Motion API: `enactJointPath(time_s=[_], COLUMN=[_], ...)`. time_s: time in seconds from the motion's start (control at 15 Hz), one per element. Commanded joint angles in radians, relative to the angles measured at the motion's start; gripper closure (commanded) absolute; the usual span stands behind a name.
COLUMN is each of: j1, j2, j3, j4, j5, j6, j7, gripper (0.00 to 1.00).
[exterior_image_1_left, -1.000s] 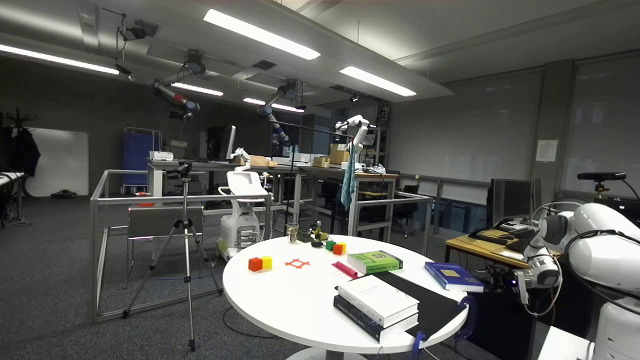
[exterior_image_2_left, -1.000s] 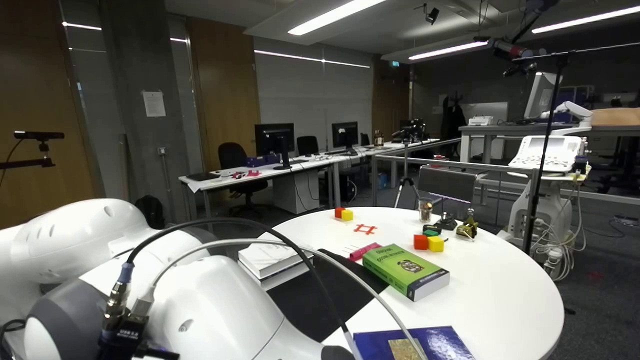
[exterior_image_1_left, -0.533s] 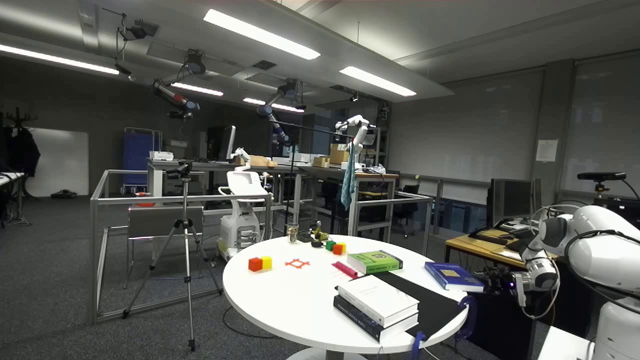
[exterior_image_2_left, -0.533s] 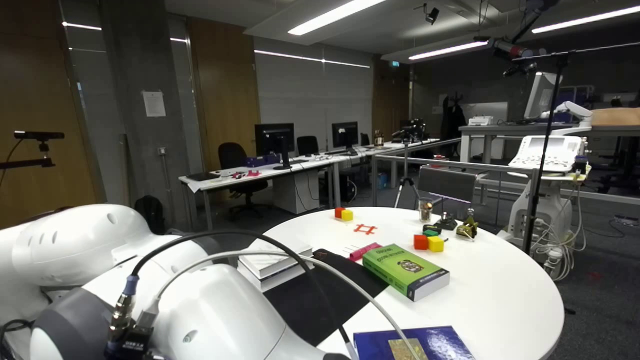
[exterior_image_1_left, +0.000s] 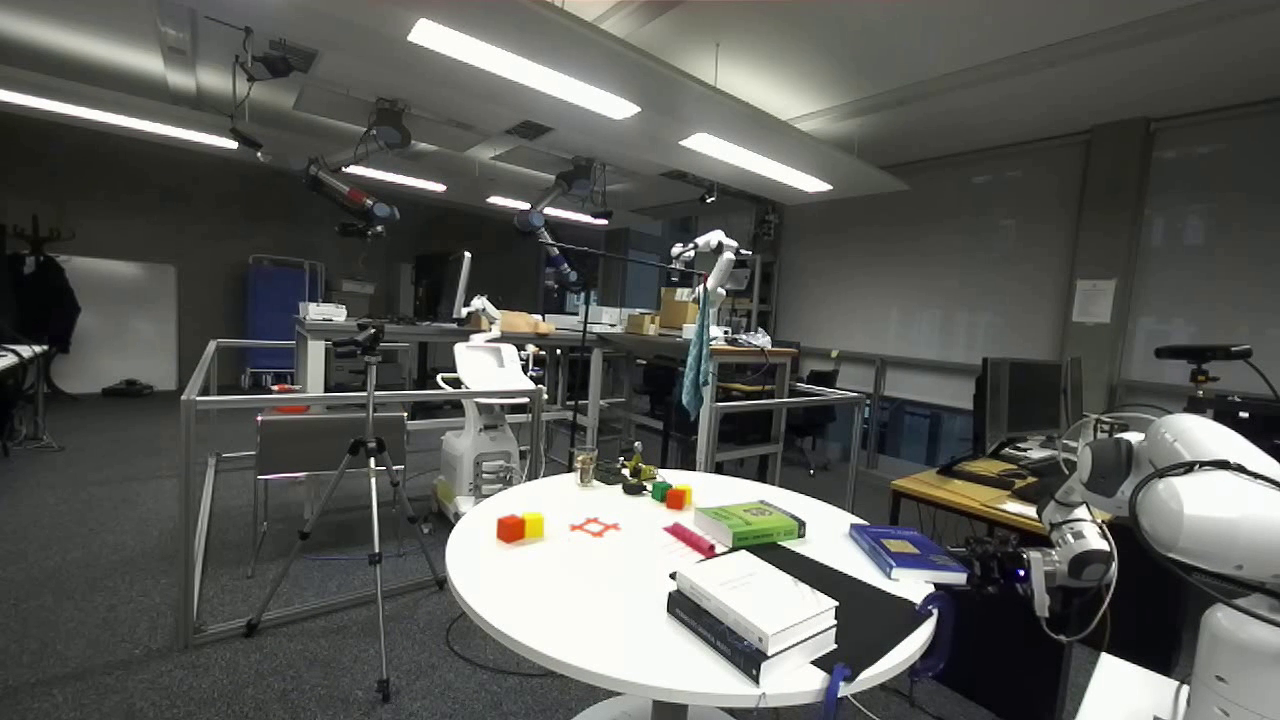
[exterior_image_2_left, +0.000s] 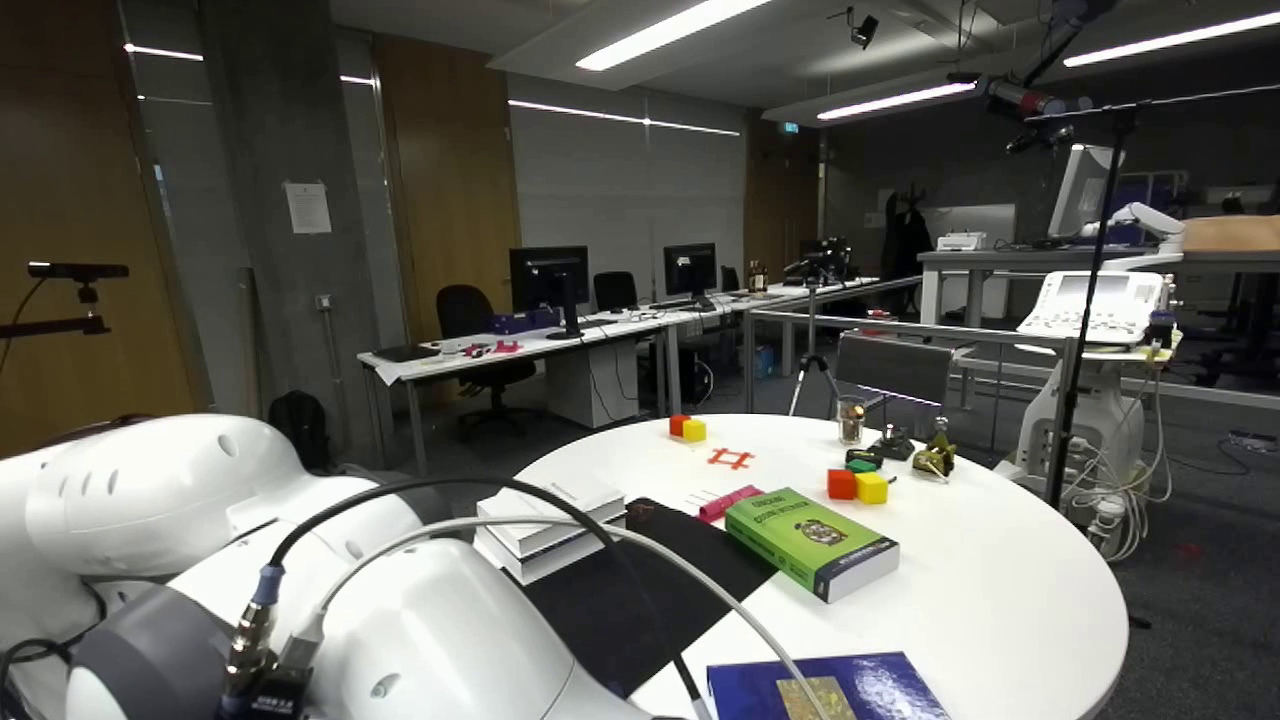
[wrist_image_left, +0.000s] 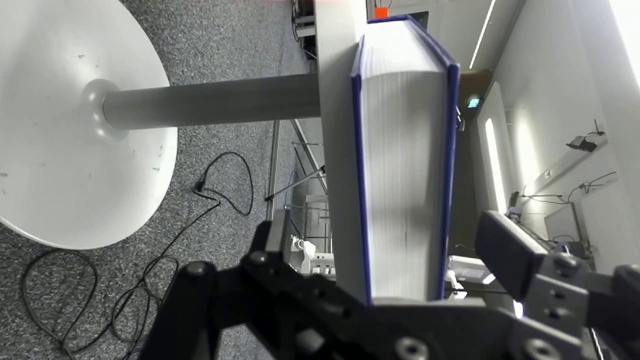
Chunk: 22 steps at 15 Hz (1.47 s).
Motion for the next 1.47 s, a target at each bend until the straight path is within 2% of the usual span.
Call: enactJointPath(time_s=[0.0,0.47,0.53,0.6,1.07,1.13,1.4], j1=[-0.013,-0.011,-0.011,-0.01,-0.006,-0.006,-0.006], j2=[0.018,0.032,0.036,0.039,0.056,0.058,0.054], j3=[0.012,0.015,0.015,0.014,0.014,0.015,0.014], j4=[0.037,0.063,0.07,0.075,0.097,0.103,0.119], j5=[0.009,0.011,0.009,0.008,0.004,0.005,-0.004], j6=[-0.059,-0.115,-0.123,-0.125,-0.123,-0.128,-0.135], j7=[0.018,0.022,0.018,0.015,0.025,0.025,0.019], gripper=[0.0,0.0,0.08,0.26,0.79,0.83,0.83])
